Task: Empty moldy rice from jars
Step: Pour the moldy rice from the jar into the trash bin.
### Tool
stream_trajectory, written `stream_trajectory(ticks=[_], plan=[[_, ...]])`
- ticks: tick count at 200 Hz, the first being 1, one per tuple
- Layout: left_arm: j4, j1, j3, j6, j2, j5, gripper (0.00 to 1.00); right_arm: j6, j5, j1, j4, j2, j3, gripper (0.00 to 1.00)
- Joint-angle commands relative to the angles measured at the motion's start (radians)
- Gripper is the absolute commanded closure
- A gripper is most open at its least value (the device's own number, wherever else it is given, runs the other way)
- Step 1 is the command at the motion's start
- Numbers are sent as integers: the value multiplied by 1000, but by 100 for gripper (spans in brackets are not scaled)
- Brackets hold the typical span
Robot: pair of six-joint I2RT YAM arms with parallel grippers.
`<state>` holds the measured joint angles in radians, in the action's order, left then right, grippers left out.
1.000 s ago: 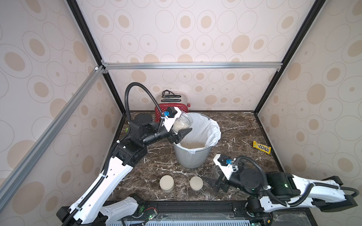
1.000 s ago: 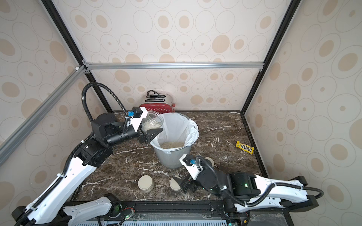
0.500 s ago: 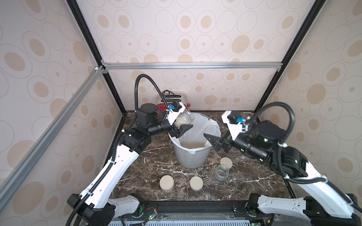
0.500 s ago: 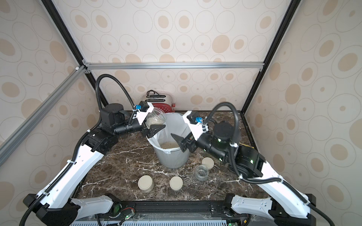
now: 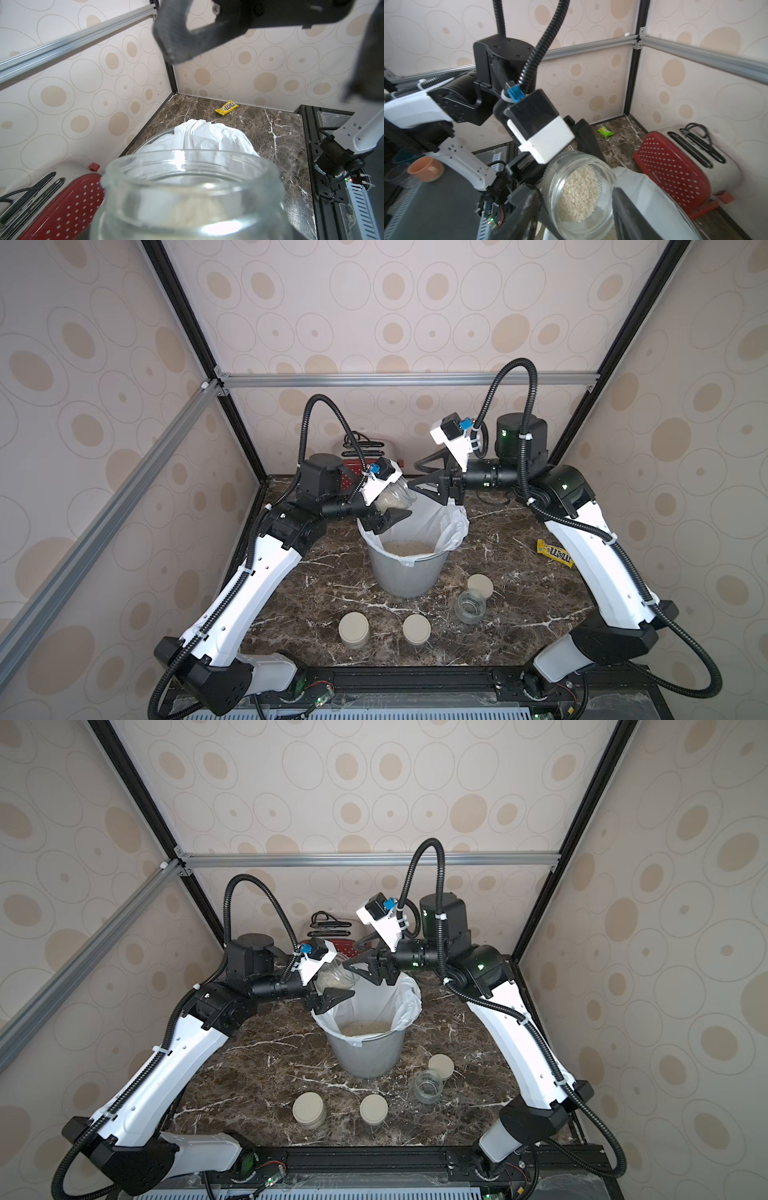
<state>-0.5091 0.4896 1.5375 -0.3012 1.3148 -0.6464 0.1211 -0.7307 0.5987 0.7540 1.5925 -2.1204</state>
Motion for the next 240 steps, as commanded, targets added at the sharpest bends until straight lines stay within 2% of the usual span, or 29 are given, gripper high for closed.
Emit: stream_trajectory(ticks=[1, 97, 147, 165, 184, 202, 222, 240], plan=[[17, -9, 67, -44, 7, -30, 55, 43, -147, -4, 119, 36, -51, 46], [33, -10, 82, -31, 40, -60, 55, 55, -166, -3, 172, 120, -49, 56], [41, -9, 92, -12, 55, -80, 53, 41, -200, 1, 160, 162, -48, 72], [47, -10, 89, -9, 53, -77, 49, 43, -202, 2, 161, 167, -41, 82], [62, -11, 77, 3, 44, -64, 37, 38, -198, 3, 153, 163, -28, 100], [79, -10, 58, 10, 28, -43, 23, 16, -186, 3, 121, 148, 2, 100], [83, -10, 32, 8, 7, -7, 2, -7, -155, 3, 68, 115, 55, 100], [85, -10, 7, 4, -18, 24, 1, -30, -134, 1, 16, 85, 105, 100]])
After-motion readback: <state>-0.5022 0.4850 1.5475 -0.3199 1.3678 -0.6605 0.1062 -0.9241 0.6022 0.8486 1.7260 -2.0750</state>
